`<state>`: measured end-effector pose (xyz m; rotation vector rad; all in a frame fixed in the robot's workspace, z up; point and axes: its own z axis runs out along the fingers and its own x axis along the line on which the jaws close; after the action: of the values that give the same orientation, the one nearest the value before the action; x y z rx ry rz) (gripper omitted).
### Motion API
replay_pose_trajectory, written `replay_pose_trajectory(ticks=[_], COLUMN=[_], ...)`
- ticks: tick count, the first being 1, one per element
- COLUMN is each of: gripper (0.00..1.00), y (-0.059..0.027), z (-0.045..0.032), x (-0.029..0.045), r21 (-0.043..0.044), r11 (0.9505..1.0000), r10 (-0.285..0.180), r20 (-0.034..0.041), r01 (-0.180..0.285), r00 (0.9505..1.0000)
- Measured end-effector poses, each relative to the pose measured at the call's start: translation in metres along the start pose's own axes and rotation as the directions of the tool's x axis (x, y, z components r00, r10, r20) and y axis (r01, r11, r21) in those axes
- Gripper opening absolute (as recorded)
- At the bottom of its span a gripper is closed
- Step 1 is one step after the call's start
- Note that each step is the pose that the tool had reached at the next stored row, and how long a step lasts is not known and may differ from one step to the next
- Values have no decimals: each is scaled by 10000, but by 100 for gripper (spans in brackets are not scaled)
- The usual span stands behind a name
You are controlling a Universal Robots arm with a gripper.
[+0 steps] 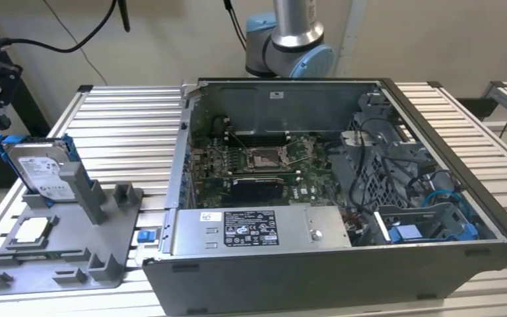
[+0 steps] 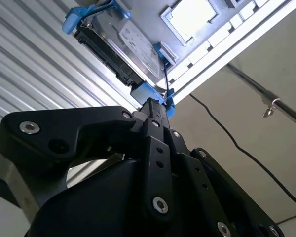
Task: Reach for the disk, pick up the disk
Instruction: 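Pick up the disk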
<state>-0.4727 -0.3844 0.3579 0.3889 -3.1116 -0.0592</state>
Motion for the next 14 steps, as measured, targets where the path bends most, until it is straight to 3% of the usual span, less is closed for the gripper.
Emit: replay_pose_trajectory(ticks=[8,14], gripper=[0,0], y=[0,0], z=[0,0], x=[0,0], r21=[0,-3], r11=[9976,9874], r10=[-694,-1581], r20=[-27,-60], r01=[694,1581], r00=[9976,9874])
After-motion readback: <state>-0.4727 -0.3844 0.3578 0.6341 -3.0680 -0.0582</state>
